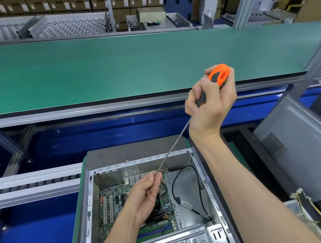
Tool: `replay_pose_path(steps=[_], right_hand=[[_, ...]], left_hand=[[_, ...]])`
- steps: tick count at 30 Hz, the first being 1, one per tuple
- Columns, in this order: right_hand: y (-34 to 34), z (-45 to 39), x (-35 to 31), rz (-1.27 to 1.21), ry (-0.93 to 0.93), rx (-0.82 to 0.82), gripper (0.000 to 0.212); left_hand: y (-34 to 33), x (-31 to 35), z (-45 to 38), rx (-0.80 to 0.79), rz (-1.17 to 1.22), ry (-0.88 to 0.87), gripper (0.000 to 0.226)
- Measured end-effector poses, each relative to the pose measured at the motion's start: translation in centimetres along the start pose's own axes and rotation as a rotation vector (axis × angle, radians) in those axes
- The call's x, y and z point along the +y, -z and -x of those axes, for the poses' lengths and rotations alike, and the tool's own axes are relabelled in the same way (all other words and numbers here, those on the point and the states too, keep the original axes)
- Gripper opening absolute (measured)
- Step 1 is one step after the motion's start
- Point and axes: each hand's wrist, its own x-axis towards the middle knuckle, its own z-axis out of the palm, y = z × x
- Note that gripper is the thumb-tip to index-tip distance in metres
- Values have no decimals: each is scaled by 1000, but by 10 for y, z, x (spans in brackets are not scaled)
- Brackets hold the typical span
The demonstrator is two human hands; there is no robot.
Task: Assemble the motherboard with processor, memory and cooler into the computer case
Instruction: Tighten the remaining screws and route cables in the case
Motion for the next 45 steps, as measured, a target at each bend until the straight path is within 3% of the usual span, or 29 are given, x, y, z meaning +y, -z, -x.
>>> replay_pose_path(steps=[19, 35, 40, 45], right_hand=[[-5, 1, 0, -78, 73, 57, 12], [-7, 12, 9, -47, 85, 40, 9], [7, 10, 13, 211, 45, -21, 9], [20, -3, 9, 671, 49, -188, 34]], left_hand=[[-10, 5, 13, -21, 329, -11, 34], [-5, 8, 11, -29, 395, -59, 34], [-1, 12, 11, -17, 468, -110, 32], [2, 15, 7, 85, 419, -210, 28]])
